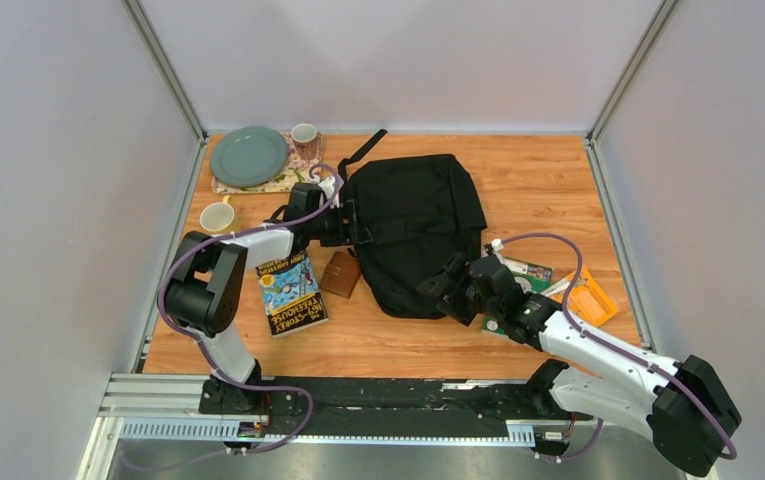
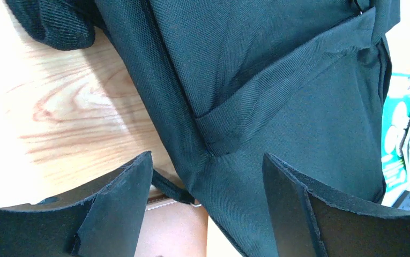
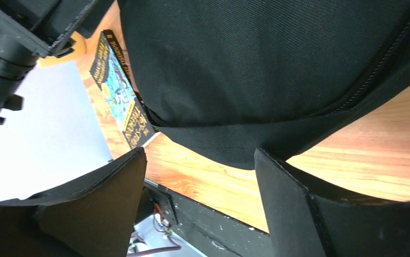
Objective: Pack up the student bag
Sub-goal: Adjust the student bag at the center of the board.
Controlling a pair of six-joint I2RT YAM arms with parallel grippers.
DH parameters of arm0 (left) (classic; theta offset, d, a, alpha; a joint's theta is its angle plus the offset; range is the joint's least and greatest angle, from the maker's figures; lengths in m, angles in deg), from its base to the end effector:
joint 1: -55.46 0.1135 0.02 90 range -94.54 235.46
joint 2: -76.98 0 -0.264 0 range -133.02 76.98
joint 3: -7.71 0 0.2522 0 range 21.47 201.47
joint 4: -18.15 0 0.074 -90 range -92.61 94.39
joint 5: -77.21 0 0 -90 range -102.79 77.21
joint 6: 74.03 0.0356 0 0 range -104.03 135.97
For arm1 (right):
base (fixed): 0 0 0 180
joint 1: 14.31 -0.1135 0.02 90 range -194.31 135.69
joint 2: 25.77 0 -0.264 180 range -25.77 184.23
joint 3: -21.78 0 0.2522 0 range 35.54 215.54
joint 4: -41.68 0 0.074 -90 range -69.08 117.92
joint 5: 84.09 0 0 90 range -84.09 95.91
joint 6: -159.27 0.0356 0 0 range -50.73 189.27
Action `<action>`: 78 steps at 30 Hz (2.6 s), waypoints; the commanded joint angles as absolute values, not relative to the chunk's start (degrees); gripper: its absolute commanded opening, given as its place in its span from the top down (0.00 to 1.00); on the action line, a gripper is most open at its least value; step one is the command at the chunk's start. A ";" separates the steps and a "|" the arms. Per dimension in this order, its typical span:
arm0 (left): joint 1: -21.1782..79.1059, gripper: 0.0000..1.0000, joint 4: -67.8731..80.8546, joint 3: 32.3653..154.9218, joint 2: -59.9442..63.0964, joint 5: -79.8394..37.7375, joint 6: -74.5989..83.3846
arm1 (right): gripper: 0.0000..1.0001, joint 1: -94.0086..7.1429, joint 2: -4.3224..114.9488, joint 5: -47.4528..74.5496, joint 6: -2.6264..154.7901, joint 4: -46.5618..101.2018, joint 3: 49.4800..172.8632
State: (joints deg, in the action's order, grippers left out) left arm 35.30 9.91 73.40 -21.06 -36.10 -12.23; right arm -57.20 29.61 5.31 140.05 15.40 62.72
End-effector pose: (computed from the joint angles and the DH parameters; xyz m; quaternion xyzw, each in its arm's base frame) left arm 0.3246 -0.1342 0.1705 0.0219 0.8935 -0.3351 0.2982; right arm 0.1448 0.1340 0.1964 0.2212 0.8816 0.3464 0.2321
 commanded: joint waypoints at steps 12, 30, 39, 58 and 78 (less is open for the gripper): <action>35.86 0.38 13.53 76.23 -27.43 -41.27 -12.94 | 0.17 -61.06 24.61 9.08 155.92 15.29 63.22; 35.69 0.92 13.88 74.92 -23.04 -45.31 -15.75 | 0.28 -60.37 46.28 6.00 159.10 26.60 66.91; 35.16 1.00 12.04 71.31 -15.57 -45.49 -15.49 | 0.95 -48.34 44.56 1.78 144.07 22.04 73.85; 28.83 1.00 -1.70 81.53 -18.30 -47.24 -25.86 | 0.89 -28.63 55.43 20.23 121.13 0.74 92.85; 28.04 1.00 2.45 78.87 -21.72 -46.89 -29.82 | 0.44 -55.05 36.81 6.00 124.43 10.32 78.97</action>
State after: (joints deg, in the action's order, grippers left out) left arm 28.52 1.99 75.73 -21.30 -42.81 -28.15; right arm -45.64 36.34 13.46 117.56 3.71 83.76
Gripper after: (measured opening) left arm 0.128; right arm 0.568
